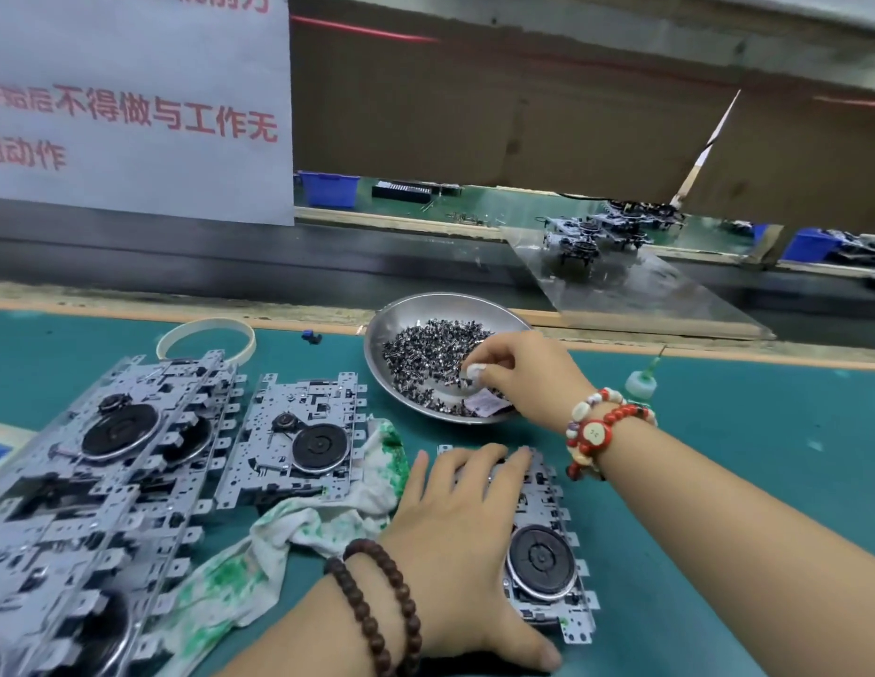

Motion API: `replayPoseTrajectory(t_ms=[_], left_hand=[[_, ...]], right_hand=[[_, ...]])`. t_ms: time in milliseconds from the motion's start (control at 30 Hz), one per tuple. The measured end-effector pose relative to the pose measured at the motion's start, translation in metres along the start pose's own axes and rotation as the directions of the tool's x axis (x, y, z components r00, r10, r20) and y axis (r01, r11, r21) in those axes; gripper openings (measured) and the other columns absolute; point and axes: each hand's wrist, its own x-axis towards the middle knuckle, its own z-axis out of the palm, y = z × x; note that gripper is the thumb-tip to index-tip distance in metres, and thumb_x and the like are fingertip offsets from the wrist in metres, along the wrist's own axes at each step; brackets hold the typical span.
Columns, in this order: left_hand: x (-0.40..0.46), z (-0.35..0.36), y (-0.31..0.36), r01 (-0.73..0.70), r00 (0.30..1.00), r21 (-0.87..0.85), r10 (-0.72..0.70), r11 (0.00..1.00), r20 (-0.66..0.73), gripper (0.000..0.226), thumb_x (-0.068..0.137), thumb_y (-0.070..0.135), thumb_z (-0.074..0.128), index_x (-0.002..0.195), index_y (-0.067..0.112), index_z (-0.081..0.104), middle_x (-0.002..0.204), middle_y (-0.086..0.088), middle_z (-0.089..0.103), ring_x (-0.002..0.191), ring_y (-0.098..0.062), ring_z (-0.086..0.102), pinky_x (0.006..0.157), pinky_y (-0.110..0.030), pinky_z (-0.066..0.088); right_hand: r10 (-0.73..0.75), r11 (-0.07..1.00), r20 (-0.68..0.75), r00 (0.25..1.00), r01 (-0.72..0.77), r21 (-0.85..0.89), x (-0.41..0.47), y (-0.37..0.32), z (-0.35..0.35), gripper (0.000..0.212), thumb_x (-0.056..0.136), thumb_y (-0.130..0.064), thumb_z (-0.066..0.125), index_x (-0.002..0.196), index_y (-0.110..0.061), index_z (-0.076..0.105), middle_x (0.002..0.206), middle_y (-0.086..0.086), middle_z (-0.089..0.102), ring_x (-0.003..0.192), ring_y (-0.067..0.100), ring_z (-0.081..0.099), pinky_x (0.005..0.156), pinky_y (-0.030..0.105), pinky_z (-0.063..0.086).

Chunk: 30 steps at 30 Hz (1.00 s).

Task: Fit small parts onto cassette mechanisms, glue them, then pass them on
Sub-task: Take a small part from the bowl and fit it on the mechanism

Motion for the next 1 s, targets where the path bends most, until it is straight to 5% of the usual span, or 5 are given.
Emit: replayPoseTrajectory(t_ms=[200, 333, 500, 800, 1000], left_hand=[[-0.004, -0.001, 0.002, 0.044, 0.999, 0.008, -0.044, 0.999, 0.016, 0.13, 0.056, 0.072, 0.068, 0.145, 0.026, -0.016, 0.146, 0.022, -0.013, 0.134, -0.002, -0.013, 0.116, -0.044, -0.007], [-0.006, 0.001, 0.004, 0.062, 0.998, 0.003, -0.062, 0.998, 0.013, 0.131, 0.056, 0.072, 0.068, 0.145, 0.027, -0.016, 0.146, 0.021, -0.014, 0.134, -0.003, -0.015, 0.116, -0.045, -0.008], [-0.006, -0.007, 0.004, 0.088, 0.994, -0.077, -0.083, 0.993, 0.065, 0.126, 0.057, 0.075, 0.065, 0.146, 0.03, -0.013, 0.145, 0.027, -0.015, 0.133, 0.004, -0.017, 0.117, -0.043, -0.005], [0.02, -0.009, 0.007, 0.047, 0.9, -0.274, -0.16, 0.961, -0.406, 0.007, 0.095, 0.032, 0.043, 0.102, 0.033, 0.046, 0.102, 0.021, 0.042, 0.108, 0.0, 0.031, 0.084, -0.009, 0.021], [0.022, 0.002, 0.003, 0.008, 0.907, -0.225, -0.102, 0.974, -0.41, 0.007, 0.094, 0.031, 0.045, 0.089, 0.038, 0.045, 0.089, 0.026, 0.04, 0.096, 0.0, 0.035, 0.092, -0.024, 0.032]], right_hand=[[0.032, 0.981, -0.122, 0.992, -0.008, 0.196, -0.026, -0.003, -0.016, 0.015, 0.088, -0.012, 0.061, 0.094, -0.022, 0.071, 0.071, -0.009, 0.064, 0.057, -0.003, 0.055, 0.059, 0.007, 0.044], [0.17, 0.759, -0.095, 0.981, -0.069, 0.648, -0.068, 0.0, -0.025, 0.013, 0.085, -0.006, 0.062, 0.08, -0.018, 0.065, 0.072, -0.002, 0.07, 0.064, 0.0, 0.062, 0.057, 0.016, 0.052], [0.239, 0.675, -0.061, 0.969, -0.121, 0.728, -0.108, 0.01, -0.022, 0.02, 0.082, 0.001, 0.064, 0.071, -0.016, 0.065, 0.066, -0.006, 0.07, 0.058, -0.003, 0.059, 0.048, 0.014, 0.048], [0.322, 0.596, -0.019, 0.946, -0.187, 0.781, -0.112, 0.022, -0.005, 0.015, 0.083, 0.002, 0.063, 0.075, -0.011, 0.065, 0.062, -0.004, 0.064, 0.057, -0.001, 0.058, 0.049, 0.015, 0.048], [0.338, 0.525, 0.024, 0.941, -0.21, 0.825, -0.112, 0.029, -0.001, 0.011, 0.083, 0.004, 0.062, 0.082, -0.007, 0.064, 0.068, 0.005, 0.071, 0.063, 0.004, 0.066, 0.052, 0.015, 0.05]])
